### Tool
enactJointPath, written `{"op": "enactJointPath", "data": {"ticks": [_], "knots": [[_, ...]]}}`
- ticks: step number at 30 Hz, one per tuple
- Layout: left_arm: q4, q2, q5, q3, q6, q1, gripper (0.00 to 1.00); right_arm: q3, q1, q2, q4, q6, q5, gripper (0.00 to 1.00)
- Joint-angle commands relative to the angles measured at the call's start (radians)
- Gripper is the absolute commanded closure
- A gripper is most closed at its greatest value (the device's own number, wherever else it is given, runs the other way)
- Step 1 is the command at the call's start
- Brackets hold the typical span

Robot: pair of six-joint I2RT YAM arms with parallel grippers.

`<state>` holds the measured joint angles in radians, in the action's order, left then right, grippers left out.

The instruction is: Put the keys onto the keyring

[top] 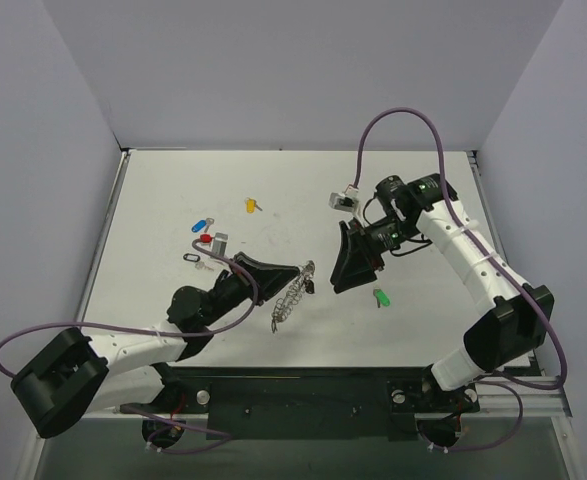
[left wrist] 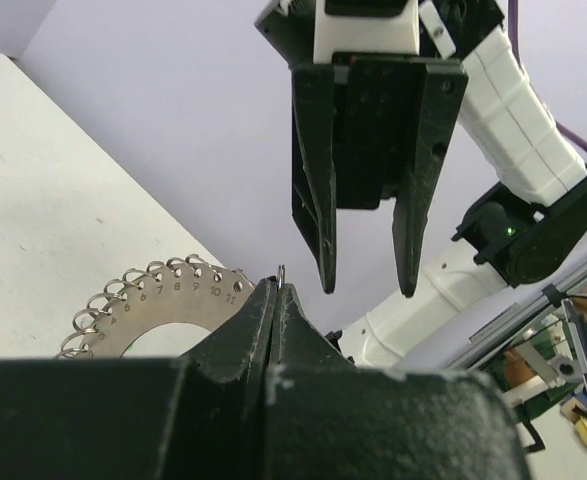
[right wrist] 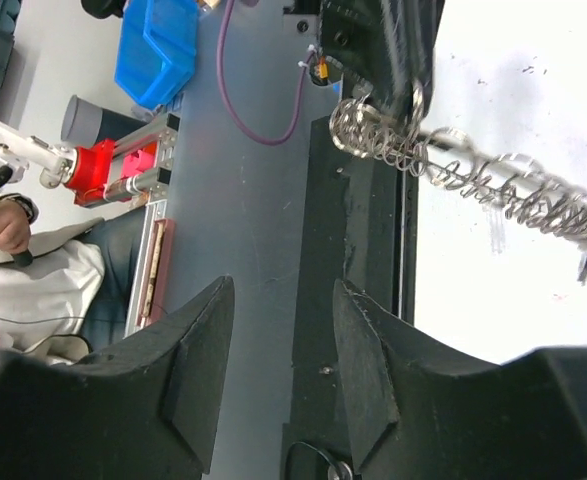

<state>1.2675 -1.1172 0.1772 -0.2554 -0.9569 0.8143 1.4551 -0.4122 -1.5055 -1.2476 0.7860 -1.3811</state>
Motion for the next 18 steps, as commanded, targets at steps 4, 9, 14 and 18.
{"op": "enactJointPath", "data": {"ticks": [4,9,14,18], "knots": [[0.193,-0.076,0.206,-0.084,0.099,-0.004,1.0,0.169,0.003,-0.071,-0.214,0.061,0.105,0.63],[0.171,-0.085,0.254,-0.096,0.184,-0.006,1.0,0.174,0.004,-0.027,-0.008,-0.243,0.285,0.63],[0.162,-0.076,0.252,-0.104,0.24,-0.006,1.0,0.033,-0.004,0.152,0.454,-0.541,0.458,0.59],[0.171,-0.073,0.248,-0.111,0.294,-0.006,1.0,-0.036,-0.037,0.198,0.552,-0.516,0.369,0.6]]}}
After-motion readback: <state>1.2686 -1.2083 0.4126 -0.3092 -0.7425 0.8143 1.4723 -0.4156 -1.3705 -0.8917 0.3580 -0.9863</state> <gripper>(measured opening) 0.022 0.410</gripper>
